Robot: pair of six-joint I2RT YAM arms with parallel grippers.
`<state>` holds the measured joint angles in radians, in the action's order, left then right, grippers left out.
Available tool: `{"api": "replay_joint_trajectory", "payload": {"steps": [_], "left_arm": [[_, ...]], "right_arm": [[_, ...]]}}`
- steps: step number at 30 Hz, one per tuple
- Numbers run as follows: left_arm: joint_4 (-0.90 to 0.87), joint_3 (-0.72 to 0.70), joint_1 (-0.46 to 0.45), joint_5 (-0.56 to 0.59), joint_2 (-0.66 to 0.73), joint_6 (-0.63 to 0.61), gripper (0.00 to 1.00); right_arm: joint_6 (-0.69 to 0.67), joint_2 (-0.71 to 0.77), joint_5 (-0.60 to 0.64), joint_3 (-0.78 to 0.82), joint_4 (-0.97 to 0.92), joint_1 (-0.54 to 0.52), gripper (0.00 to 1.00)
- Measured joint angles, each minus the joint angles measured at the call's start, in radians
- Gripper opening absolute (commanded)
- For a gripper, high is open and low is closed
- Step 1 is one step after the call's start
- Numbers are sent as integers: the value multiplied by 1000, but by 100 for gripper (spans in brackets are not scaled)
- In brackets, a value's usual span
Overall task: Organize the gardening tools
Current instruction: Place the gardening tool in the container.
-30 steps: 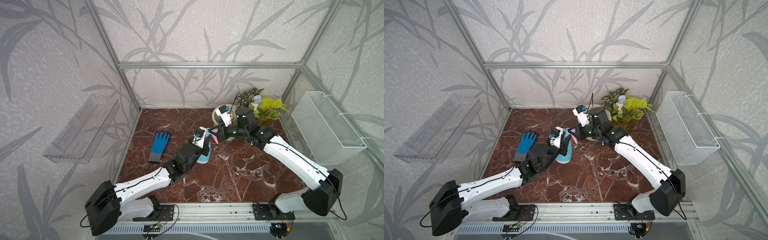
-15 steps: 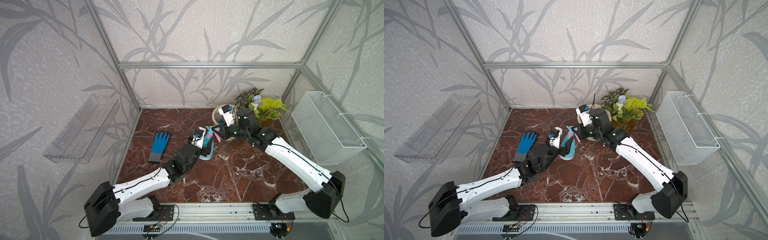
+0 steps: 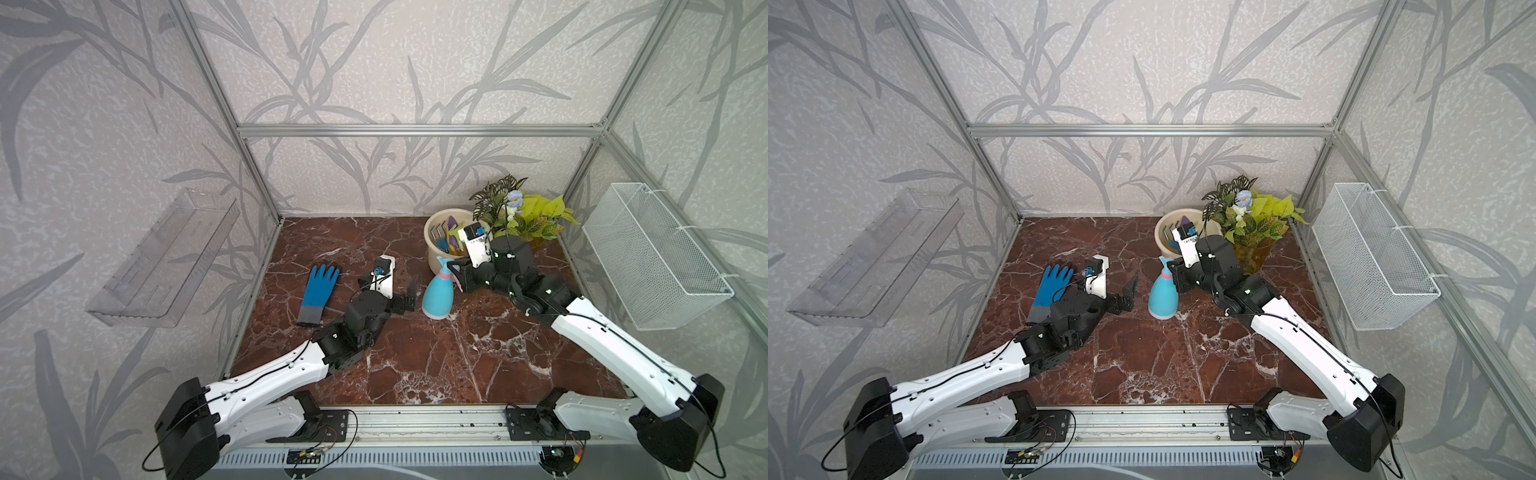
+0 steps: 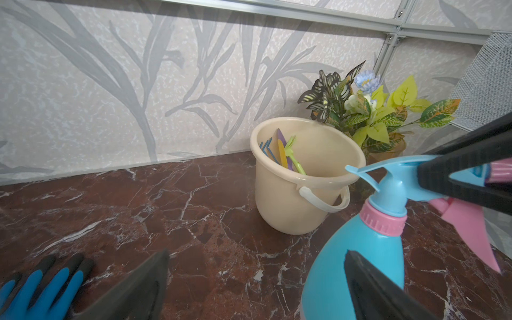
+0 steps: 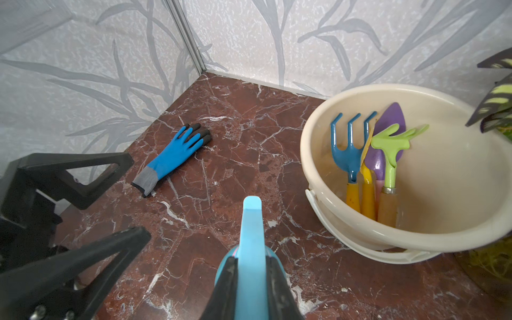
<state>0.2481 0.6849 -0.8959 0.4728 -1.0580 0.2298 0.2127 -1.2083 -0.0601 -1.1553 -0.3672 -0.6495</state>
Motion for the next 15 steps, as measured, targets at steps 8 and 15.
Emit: {"api": "replay_joint_trajectory", "payload": {"steps": [8,15], "left_arm": [[-156,1,10,94,12,152,100],[-265,-15,72,112,126,281,100]], "right_arm": [[-58,-108,29,5,69,-54,0],[-116,-253,38,-43,161,-71,0]]}}
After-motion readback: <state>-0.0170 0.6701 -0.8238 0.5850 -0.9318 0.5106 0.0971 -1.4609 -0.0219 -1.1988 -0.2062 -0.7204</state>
